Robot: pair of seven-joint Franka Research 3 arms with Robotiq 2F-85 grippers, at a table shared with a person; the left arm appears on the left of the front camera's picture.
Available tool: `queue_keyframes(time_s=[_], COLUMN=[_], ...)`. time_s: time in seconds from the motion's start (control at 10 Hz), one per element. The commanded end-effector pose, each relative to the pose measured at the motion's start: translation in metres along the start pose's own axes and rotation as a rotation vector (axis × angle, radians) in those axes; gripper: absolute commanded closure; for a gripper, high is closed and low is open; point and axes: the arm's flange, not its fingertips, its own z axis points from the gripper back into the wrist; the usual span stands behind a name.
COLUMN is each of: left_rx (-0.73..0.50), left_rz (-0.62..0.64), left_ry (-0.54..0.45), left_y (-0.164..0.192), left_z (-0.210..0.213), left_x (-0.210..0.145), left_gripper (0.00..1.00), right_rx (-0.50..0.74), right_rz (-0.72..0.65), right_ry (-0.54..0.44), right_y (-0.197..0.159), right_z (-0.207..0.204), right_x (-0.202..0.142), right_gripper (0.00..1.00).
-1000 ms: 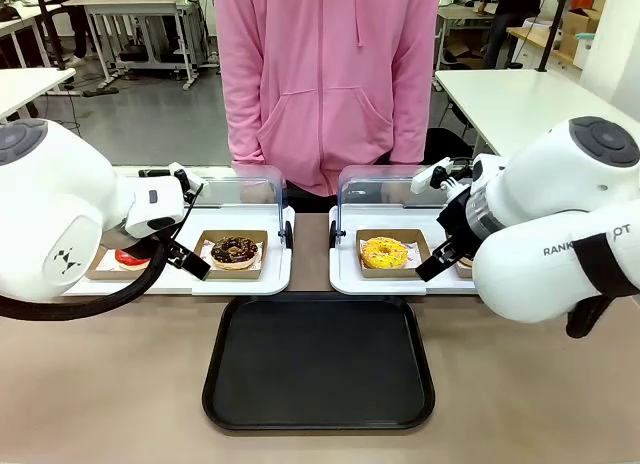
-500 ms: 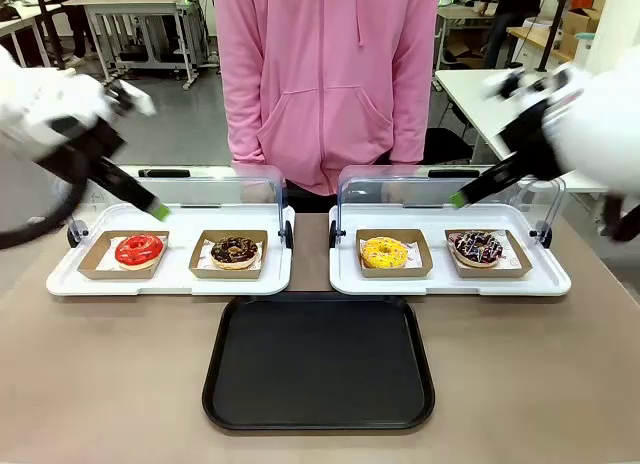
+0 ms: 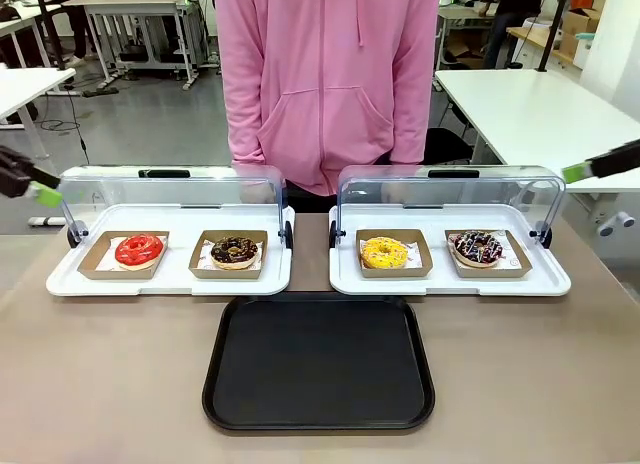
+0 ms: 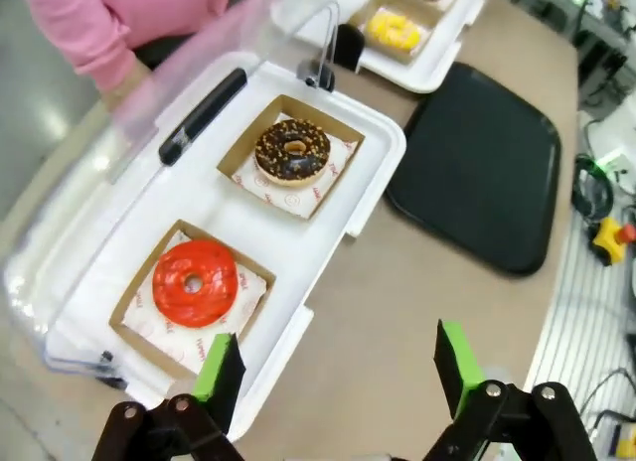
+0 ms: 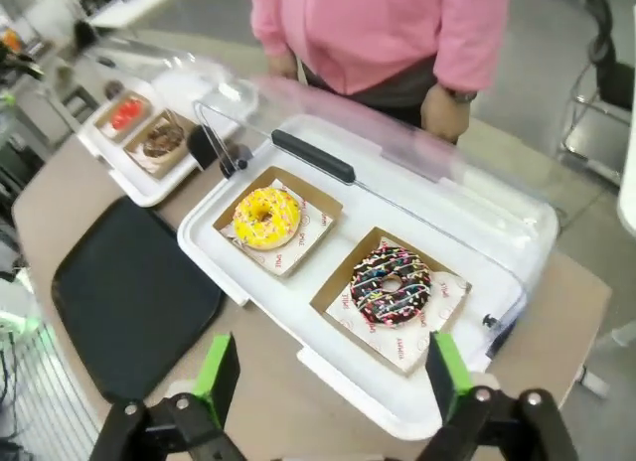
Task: Move the fourth donut from the left to the tray.
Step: Pick up the Paper togo box containing the Donut indicated by the person and place it on the Handle tray.
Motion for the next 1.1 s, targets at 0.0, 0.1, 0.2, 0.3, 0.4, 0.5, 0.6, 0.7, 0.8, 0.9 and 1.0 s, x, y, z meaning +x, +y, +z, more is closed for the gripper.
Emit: queue_keyframes(time_s=[0.0,0.1,0.2,0.3,0.4,0.5,0.6,0.7,0.8,0.9,1.0], left_rx=[-0.048,-0.042,-0.036,-0.018,-0.029,-0.028,-0.032,-0.025,-0.020,-0.019,-0.019], left_rz=[-0.033,-0.034,-0.038,-0.039,-0.053,-0.051,-0.051,-0.065,-0.072,-0.079,-0.083], left_ry=[-0.065,-0.102,-0.140,-0.177,-0.210,-0.225,-0.240,-0.252,-0.255,-0.256,-0.254], left_y=[0.027,0.035,0.043,0.052,0.054,0.054,0.055,0.056,0.053,0.053,0.054], left_z=[0.013,0.024,0.034,0.041,0.048,0.054,0.055,0.057,0.057,0.056,0.056], left_x=[-0.028,-0.046,-0.063,-0.075,-0.086,-0.095,-0.099,-0.102,-0.102,-0.103,-0.102], left_gripper=[0.00,0.00,0.00,0.00,0.00,0.00,0.00,0.00,0.00,0.00,0.00], right_rx=[0.111,0.139,0.148,0.152,0.158,0.159,0.166,0.169,0.167,0.165,0.162], right_rz=[0.033,0.053,0.072,0.097,0.096,0.101,0.104,0.099,0.094,0.091,0.084], right_ry=[-0.087,-0.119,-0.136,-0.168,-0.189,-0.206,-0.226,-0.241,-0.246,-0.248,-0.251], right_y=[-0.038,-0.051,-0.059,-0.064,-0.069,-0.071,-0.075,-0.080,-0.082,-0.084,-0.086], right_z=[0.013,0.020,0.025,0.032,0.035,0.038,0.042,0.043,0.043,0.042,0.042], right_x=[-0.018,-0.030,-0.039,-0.046,-0.052,-0.060,-0.065,-0.068,-0.069,-0.070,-0.070], right_gripper=[0.00,0.00,0.00,0.00,0.00,0.00,0.00,0.00,0.00,0.00,0.00])
